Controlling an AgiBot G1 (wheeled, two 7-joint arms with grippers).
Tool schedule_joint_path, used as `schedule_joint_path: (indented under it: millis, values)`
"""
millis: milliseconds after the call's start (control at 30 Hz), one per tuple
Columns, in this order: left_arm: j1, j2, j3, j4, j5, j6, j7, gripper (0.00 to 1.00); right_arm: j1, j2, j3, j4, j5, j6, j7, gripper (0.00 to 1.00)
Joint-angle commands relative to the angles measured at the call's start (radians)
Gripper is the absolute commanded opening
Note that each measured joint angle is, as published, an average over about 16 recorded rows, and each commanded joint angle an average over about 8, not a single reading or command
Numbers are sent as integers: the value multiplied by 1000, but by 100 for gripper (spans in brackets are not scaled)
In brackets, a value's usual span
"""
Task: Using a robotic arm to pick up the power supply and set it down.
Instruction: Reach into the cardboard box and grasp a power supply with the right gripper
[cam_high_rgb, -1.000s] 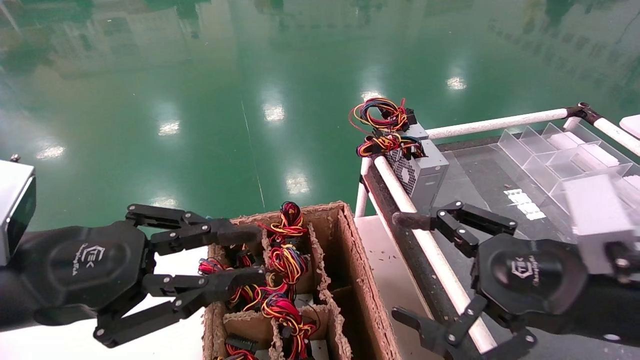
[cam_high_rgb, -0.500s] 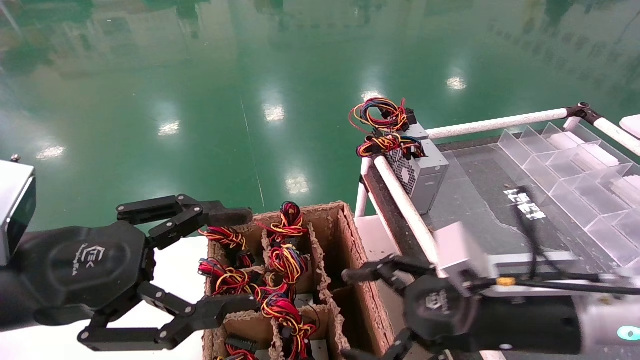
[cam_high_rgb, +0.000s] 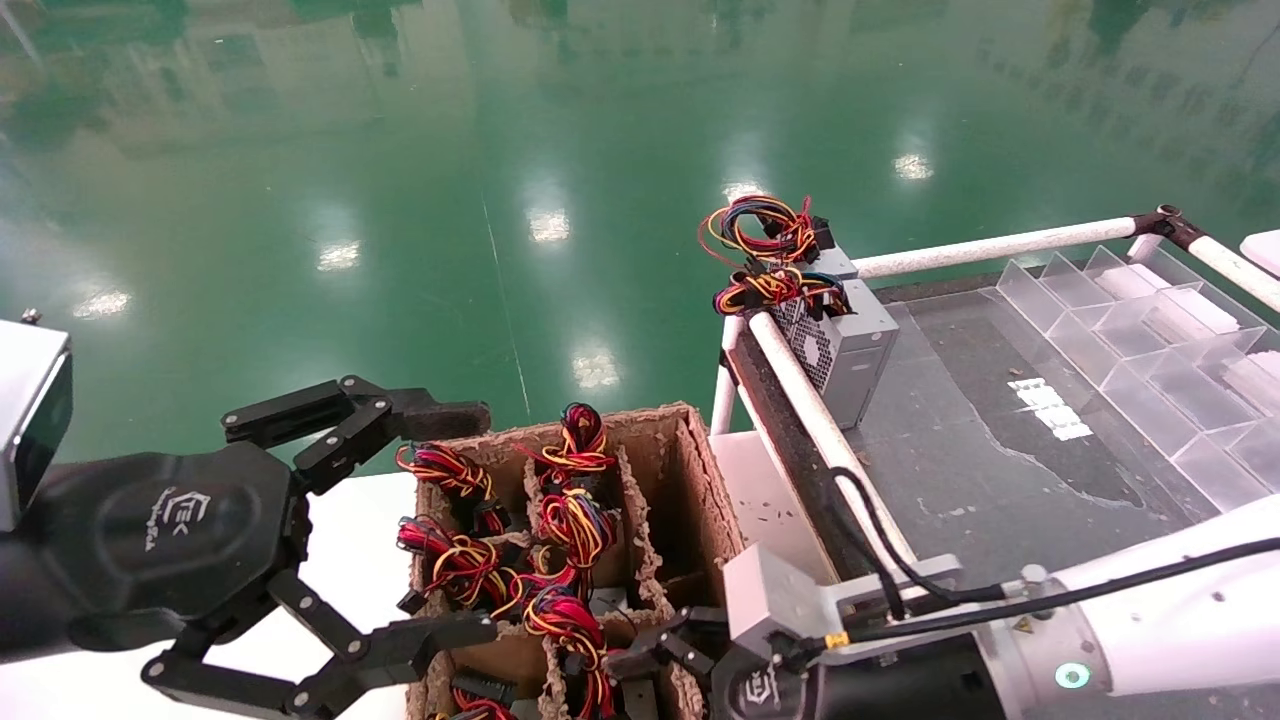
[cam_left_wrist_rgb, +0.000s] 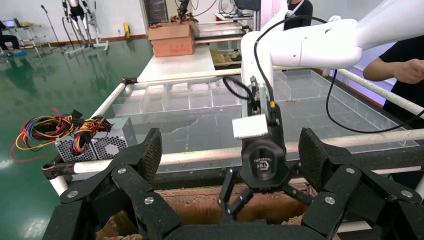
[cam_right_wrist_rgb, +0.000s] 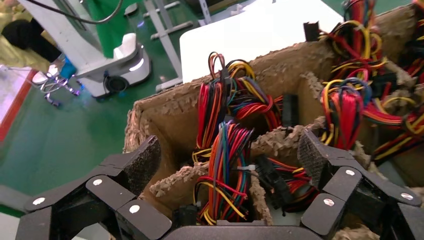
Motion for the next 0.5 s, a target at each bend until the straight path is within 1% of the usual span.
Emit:
schedule_joint_path:
  millis: [33, 500]
  values:
    - [0, 0, 0, 0, 0, 0, 0, 100, 7, -12, -24, -17, -5, 0, -11, 0]
    - [0, 0, 0, 0, 0, 0, 0, 100, 42, -57, -90, -109, 1, 10, -68, 0]
